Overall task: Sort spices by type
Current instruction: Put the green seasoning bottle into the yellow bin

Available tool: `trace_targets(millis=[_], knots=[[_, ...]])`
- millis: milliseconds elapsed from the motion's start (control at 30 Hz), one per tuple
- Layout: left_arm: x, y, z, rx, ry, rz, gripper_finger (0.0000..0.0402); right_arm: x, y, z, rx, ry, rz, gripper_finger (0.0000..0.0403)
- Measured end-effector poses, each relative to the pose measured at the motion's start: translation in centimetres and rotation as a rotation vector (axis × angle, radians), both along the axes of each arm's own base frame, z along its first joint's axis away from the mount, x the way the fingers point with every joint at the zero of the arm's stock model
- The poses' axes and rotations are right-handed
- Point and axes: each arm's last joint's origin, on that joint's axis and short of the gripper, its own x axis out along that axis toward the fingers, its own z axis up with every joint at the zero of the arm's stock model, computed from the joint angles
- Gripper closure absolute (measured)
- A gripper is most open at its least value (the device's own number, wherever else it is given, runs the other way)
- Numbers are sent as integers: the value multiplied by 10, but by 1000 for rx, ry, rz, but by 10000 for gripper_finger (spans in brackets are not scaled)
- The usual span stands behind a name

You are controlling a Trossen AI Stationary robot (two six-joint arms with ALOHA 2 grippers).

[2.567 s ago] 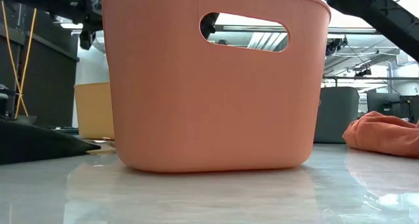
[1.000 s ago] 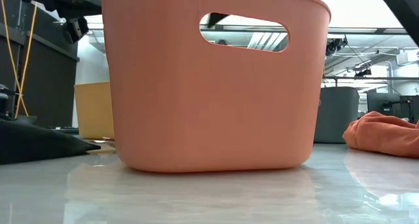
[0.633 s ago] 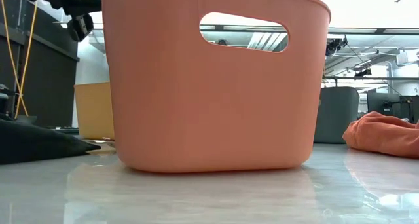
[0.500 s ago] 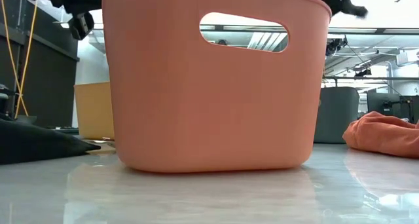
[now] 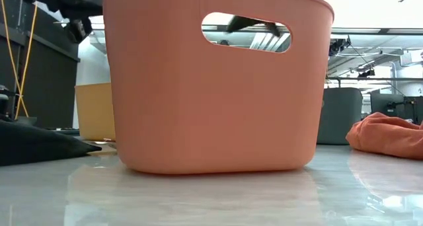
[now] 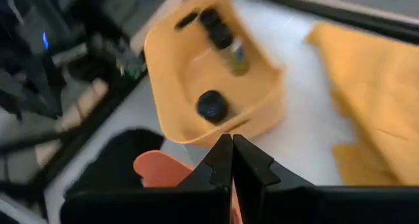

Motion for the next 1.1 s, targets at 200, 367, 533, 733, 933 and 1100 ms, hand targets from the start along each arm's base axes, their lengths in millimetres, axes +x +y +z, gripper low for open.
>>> trace_targets(millis=[200,367,533,733,933,1100], knots=[[-5,-1,-10,51,108,21,401,81,-13,-14,-5,139,195,403],[-1,0,-15,45,143,88,401,117,-16,-28,-27,225,276,403],[16,3,-7,20,162,121,401,117,-22,-8,-112,240,270,403],[59,25,26,181,314,39,401,82,-25,44,-179,206,231,403],[112,58,25,372,586,-269,401,38,-5,82,-223,230,168,403],[140,73,15,530,677,-399,401,0,16,105,-237,252,86,403]])
